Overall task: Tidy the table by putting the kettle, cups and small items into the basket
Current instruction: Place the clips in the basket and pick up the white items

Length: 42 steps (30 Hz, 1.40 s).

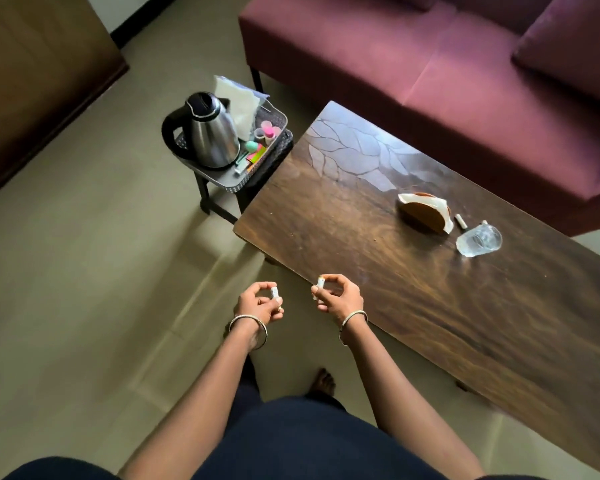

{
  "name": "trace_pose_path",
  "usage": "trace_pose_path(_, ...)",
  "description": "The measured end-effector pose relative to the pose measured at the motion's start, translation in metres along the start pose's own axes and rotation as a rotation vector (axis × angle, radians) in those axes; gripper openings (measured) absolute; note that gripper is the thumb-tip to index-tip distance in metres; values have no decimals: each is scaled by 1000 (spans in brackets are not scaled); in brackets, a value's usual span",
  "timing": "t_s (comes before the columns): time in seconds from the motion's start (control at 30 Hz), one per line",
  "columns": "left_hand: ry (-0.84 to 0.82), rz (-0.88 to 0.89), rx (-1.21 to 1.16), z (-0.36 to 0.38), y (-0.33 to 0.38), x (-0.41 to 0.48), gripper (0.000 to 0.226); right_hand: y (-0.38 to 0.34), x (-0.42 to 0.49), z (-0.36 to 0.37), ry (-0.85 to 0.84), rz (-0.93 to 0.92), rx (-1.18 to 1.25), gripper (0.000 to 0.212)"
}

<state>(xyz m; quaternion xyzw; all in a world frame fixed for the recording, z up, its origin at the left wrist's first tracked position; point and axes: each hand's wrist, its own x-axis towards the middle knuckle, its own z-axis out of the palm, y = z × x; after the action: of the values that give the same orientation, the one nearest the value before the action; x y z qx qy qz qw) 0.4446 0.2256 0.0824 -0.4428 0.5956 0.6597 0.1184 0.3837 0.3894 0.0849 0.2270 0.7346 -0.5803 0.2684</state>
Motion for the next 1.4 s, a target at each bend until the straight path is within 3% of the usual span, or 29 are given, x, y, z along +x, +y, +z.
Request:
trace_pose_path(0.13,-26,-33,1,-45,27,34,29,-20,10,54,41,24,-55,22)
trace_pose_path(0.57,-67,-86,39,-153,118,133,33,-89,52,200,41,64,75,22)
trace_pose_path(0.87,-61,-85,158,-155,161,190,30,-119,111,224,54,171,1,32)
trace_pose_path(0.97,-58,-87,252,-149,178,216,27,-131,143,232,43,271,167,24)
trace_pose_path(1.13,-33,-99,331,-134,203,264,29,-157,193,254,29,374,398,27)
trace_pose_path(1.2,-34,-94,353,-127,212,284,29,-162,213,263,17,404,384,19)
trace_pose_path(1.4,-1,-2,490,-99,227,339,26,-168,266,280,-25,430,249,23)
